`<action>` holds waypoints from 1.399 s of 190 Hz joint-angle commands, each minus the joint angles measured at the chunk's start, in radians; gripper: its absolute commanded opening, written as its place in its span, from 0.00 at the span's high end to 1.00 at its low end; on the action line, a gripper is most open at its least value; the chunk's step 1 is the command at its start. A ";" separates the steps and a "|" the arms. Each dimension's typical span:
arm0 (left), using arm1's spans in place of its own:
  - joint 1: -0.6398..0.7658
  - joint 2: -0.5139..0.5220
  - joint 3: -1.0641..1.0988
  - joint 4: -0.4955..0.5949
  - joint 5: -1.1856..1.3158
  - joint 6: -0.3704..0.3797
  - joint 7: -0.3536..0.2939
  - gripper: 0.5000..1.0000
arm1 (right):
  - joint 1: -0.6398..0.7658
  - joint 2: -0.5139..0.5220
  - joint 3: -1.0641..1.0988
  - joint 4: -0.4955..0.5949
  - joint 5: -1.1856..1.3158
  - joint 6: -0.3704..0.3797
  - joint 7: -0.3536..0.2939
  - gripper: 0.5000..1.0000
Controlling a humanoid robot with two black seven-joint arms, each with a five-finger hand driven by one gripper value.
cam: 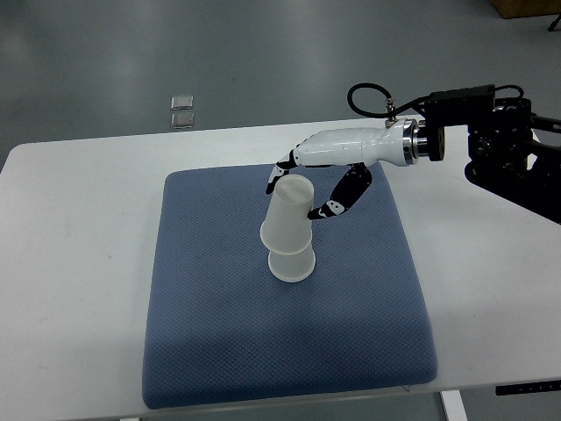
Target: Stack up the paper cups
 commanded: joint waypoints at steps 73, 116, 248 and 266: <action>0.000 0.000 0.000 0.000 0.000 0.000 0.000 0.00 | -0.042 -0.013 0.038 -0.038 0.017 -0.009 0.000 0.18; 0.000 0.000 0.000 0.000 0.000 0.000 0.000 0.00 | -0.192 0.074 0.216 -0.216 0.074 -0.095 -0.035 0.18; 0.000 0.000 0.000 0.000 0.000 0.000 0.000 0.00 | -0.371 0.214 0.502 -0.531 0.434 -0.198 -0.147 0.17; 0.000 0.000 0.000 0.000 0.000 0.000 0.000 0.00 | -0.379 0.234 0.535 -0.561 0.493 -0.198 -0.176 0.17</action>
